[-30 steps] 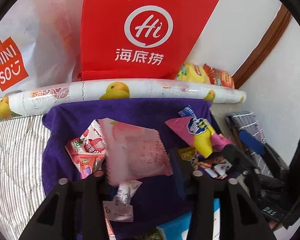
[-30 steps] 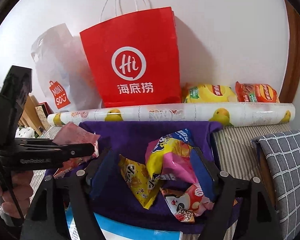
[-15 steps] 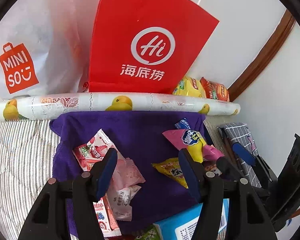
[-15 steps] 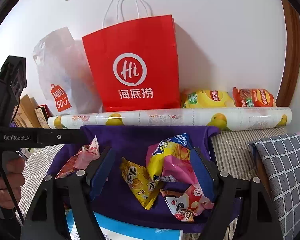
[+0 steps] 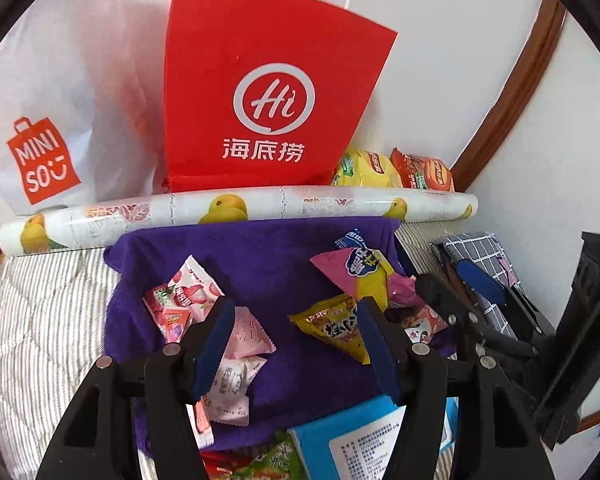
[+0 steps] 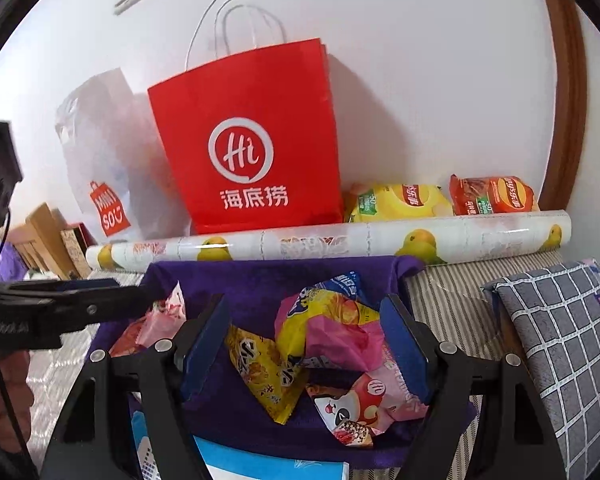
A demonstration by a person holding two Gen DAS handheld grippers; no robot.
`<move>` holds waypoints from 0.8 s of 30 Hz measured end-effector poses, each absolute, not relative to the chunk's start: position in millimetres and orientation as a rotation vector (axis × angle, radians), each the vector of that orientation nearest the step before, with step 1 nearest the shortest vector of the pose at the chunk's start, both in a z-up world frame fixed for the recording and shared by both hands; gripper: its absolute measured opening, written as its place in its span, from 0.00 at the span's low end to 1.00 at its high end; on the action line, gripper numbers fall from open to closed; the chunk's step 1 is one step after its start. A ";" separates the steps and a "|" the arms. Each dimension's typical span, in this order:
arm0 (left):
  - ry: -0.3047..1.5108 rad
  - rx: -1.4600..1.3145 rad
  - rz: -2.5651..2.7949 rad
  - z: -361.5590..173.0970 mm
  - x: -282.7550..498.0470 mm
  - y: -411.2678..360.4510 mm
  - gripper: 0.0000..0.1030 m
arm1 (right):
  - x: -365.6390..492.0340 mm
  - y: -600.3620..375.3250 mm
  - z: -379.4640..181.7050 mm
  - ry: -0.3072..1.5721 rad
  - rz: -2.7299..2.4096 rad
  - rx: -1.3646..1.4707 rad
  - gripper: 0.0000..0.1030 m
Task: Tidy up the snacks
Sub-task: 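Withdraw both tools from the towel back toward the remaining snacks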
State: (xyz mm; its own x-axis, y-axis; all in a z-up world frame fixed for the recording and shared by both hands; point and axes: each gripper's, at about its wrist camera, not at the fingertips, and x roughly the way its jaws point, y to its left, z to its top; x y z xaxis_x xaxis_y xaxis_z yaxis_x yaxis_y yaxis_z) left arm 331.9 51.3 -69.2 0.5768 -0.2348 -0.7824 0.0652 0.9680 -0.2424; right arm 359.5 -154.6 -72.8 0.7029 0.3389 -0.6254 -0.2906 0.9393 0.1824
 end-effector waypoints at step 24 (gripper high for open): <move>0.893 -0.160 -0.140 -56.1 222.4 57.7 0.60 | 313.5 -156.6 -56.1 0.670 0.368 0.063 0.80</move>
